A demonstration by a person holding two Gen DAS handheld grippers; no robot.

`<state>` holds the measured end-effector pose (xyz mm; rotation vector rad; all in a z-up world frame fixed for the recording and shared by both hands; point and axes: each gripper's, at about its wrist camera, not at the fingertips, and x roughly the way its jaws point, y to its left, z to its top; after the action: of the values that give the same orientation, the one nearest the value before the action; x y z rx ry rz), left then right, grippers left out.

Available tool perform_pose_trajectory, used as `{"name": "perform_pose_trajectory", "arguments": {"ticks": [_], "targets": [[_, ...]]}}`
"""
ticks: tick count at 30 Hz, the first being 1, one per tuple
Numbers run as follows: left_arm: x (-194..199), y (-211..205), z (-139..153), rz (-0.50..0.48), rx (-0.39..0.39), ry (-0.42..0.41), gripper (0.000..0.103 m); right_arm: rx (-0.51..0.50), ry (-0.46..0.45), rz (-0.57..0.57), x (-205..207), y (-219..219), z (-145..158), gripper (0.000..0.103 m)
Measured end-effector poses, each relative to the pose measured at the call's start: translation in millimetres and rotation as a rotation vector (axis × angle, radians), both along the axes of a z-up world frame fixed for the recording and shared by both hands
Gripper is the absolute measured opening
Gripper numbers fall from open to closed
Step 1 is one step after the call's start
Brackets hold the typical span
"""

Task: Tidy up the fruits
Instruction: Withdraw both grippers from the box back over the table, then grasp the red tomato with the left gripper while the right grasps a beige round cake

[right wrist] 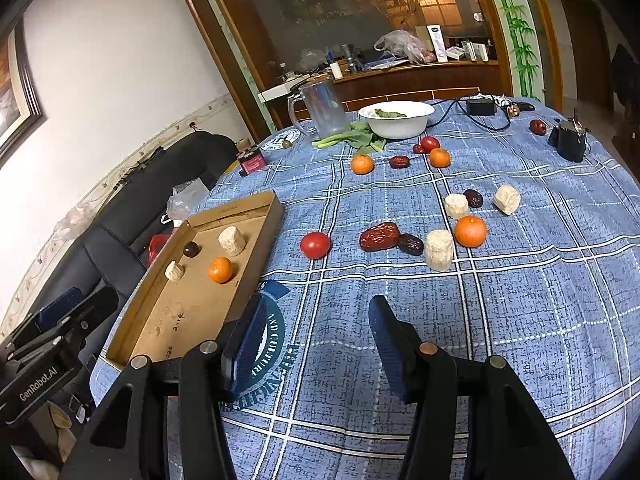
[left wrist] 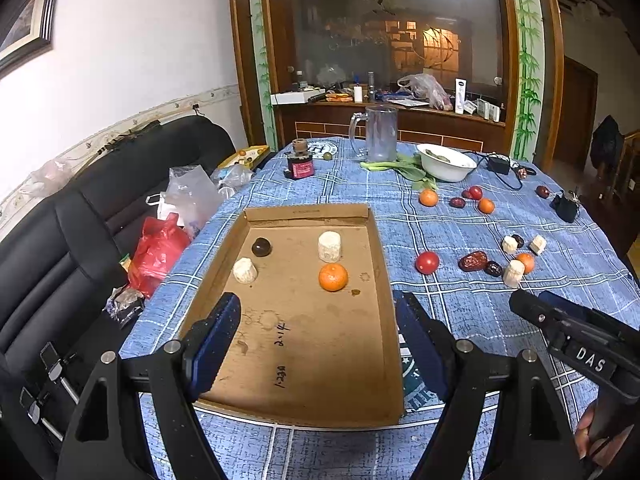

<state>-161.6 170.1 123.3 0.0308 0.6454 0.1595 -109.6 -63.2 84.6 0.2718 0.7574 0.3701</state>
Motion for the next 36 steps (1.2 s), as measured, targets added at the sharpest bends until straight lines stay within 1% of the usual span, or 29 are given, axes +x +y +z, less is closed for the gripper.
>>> {"name": "perform_pose_trajectory", "arguments": {"ticks": [2,5,7,8,10,12,13,16,18,22,27,32,36], "targets": [[-2,0,0,-0.008,-0.011,-0.004,0.079,-0.019,0.01,0.021,3,-4,1,0.057],[-7,0,-5,-0.001,-0.035,-0.02,0.079,-0.138,0.027,0.068,14,-11,9,0.057],[-6,0,-12,-0.001,-0.058,-0.001,0.079,-0.202,0.011,0.064,19,-23,18,0.057],[-4,0,-15,-0.002,-0.069,0.008,0.079,-0.214,0.003,0.054,20,-31,22,0.057],[3,-1,-19,-0.012,-0.085,0.029,0.079,-0.204,-0.02,0.018,18,-50,26,0.057],[7,-4,-20,-0.018,-0.079,0.031,0.079,-0.174,-0.03,-0.028,12,-68,23,0.062],[10,-6,-20,-0.025,-0.073,0.033,0.079,-0.154,-0.031,-0.051,8,-78,18,0.062],[17,-16,-22,-0.062,-0.074,0.047,0.079,-0.126,-0.014,-0.087,4,-94,5,0.062],[23,-24,-23,-0.093,-0.075,0.056,0.079,-0.121,0.005,-0.086,7,-99,1,0.062],[38,-41,-25,-0.151,-0.067,0.077,0.079,-0.148,0.001,-0.066,20,-99,5,0.062],[61,-52,-29,-0.184,-0.049,0.09,0.079,-0.128,0.007,-0.039,40,-92,3,0.062],[89,-56,-37,-0.198,-0.05,0.116,0.079,-0.122,0.067,0.019,62,-75,-16,0.062],[117,-59,-49,-0.203,-0.048,0.165,0.079,-0.123,0.108,0.032,77,-69,-31,0.062]]}}
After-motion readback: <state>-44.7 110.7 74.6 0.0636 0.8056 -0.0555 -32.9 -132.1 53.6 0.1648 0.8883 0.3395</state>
